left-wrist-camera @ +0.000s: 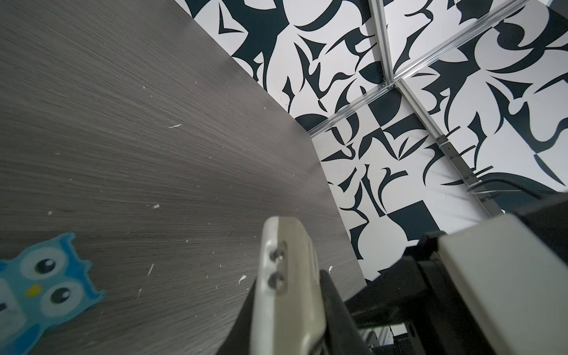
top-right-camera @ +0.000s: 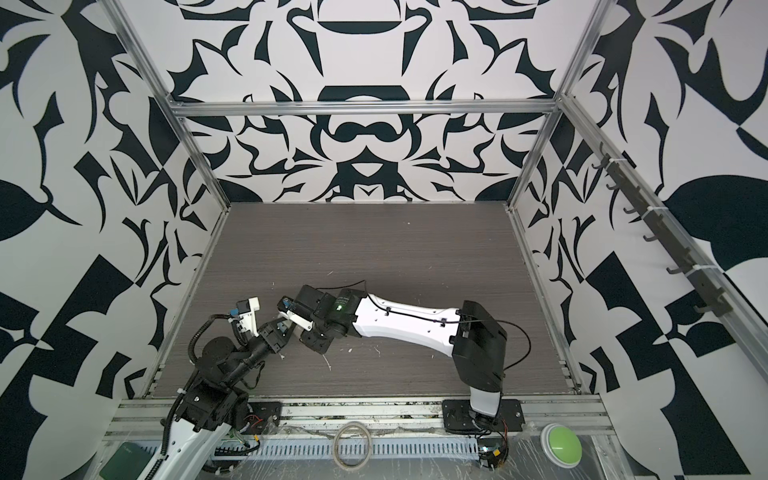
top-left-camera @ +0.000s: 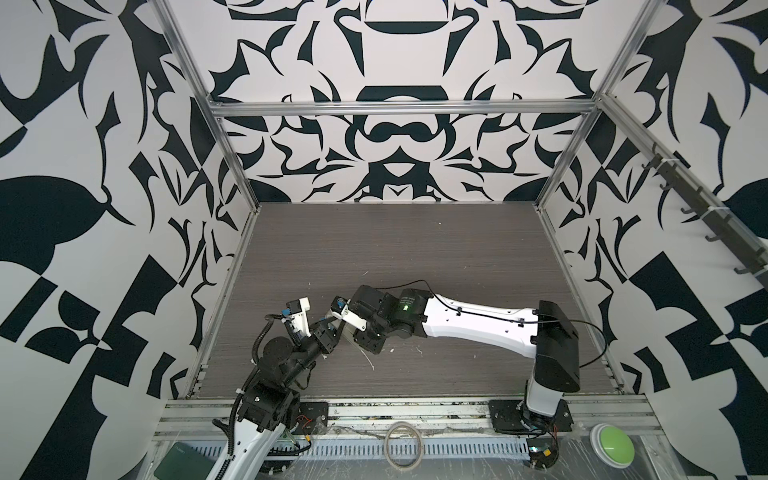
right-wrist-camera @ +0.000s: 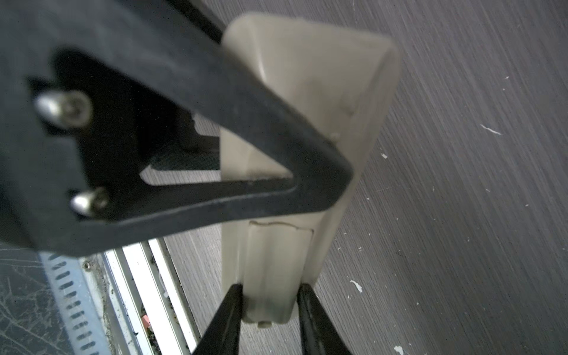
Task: Load the batteries into the remote control
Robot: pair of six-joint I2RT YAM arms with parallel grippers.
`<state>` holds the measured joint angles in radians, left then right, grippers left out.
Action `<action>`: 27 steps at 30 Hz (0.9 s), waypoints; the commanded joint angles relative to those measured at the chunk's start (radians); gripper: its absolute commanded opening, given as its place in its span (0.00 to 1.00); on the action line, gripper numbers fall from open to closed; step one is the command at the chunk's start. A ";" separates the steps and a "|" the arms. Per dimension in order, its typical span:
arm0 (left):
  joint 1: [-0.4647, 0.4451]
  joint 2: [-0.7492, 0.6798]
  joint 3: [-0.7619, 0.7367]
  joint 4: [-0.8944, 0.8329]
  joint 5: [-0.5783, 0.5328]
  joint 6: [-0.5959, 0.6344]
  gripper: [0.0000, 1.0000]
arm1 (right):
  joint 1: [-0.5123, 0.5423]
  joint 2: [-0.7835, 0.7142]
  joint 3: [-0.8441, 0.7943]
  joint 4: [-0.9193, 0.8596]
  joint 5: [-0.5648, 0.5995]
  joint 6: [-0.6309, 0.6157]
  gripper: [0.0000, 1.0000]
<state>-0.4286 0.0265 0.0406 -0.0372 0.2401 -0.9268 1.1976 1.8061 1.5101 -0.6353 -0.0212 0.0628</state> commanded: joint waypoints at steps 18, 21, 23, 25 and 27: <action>-0.015 0.007 -0.030 0.019 0.122 -0.033 0.00 | 0.004 -0.021 0.019 0.127 0.009 -0.012 0.20; -0.016 0.005 -0.031 0.020 0.119 -0.037 0.00 | 0.003 -0.021 0.020 0.126 0.022 -0.012 0.18; -0.015 0.003 -0.033 0.017 0.113 -0.039 0.00 | 0.003 -0.021 0.020 0.123 0.039 -0.012 0.17; -0.015 0.000 -0.034 0.016 0.109 -0.041 0.00 | 0.003 -0.018 0.021 0.116 0.054 -0.012 0.15; -0.015 -0.003 -0.034 0.008 0.103 -0.040 0.00 | 0.004 -0.016 0.021 0.113 0.068 -0.012 0.11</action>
<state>-0.4282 0.0471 0.0391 -0.0345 0.2321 -0.9264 1.2026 1.7939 1.5055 -0.6239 -0.0051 0.0570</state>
